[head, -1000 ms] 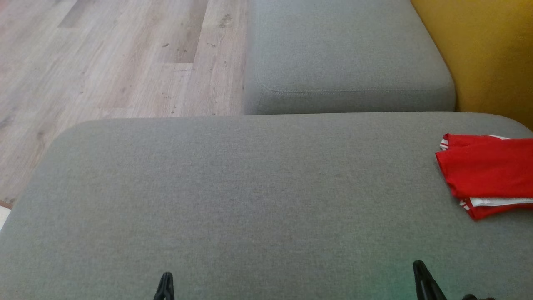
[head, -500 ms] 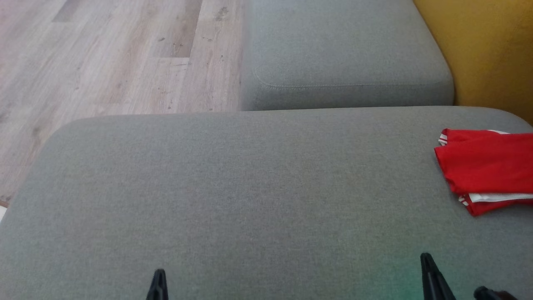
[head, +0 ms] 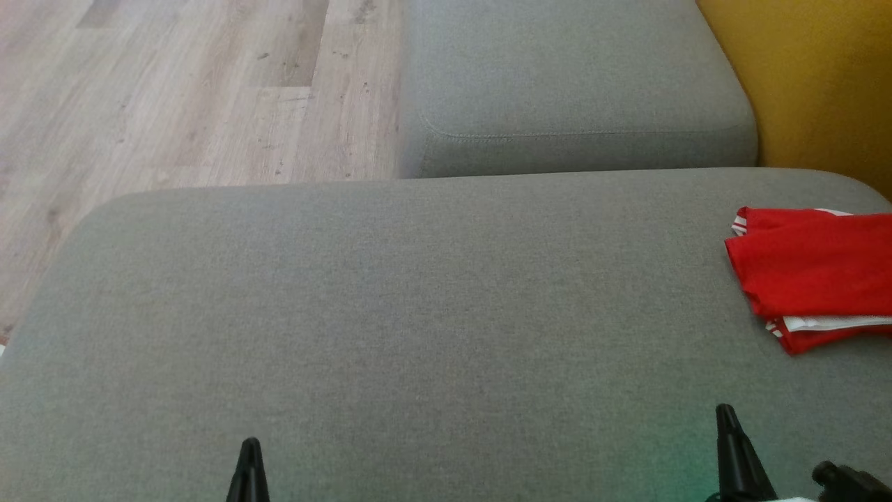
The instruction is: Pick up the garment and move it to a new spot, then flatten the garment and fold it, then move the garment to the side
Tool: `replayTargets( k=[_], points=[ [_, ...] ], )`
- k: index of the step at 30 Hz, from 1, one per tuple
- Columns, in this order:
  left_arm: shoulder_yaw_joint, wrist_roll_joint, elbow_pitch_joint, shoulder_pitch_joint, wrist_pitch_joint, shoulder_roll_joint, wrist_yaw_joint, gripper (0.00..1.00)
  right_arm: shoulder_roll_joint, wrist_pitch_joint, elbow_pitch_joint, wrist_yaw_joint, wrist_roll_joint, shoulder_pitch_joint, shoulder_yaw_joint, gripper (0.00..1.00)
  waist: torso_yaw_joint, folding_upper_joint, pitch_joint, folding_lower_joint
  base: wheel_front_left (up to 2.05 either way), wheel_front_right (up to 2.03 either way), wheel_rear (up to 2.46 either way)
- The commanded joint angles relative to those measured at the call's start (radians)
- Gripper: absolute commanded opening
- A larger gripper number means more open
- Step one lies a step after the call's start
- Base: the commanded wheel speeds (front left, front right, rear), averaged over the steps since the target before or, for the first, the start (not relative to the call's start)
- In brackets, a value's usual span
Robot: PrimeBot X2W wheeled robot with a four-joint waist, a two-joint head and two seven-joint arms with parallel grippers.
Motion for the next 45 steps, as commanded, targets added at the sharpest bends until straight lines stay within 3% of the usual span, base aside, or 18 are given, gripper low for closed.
replayTargets(
  k=[1, 45],
  points=[
    [0.024, -0.027, -0.026, -0.051, 0.003, 0.01, -0.006, 0.0, -0.017, 0.006, -0.027, 0.001, 0.029, -0.048, -0.003, 0.0, -0.001, 0.0, 0.001, 0.0, 0.0, 0.0, 0.0],
    [0.127, -0.552, 0.028, -0.198, 0.116, 0.018, -0.081, 0.0, -0.025, 0.123, 0.009, 0.002, 0.527, -0.196, -0.059, 0.0, -0.029, 0.0, 0.056, -0.0001, 0.0, 0.0, 0.0]
  ],
)
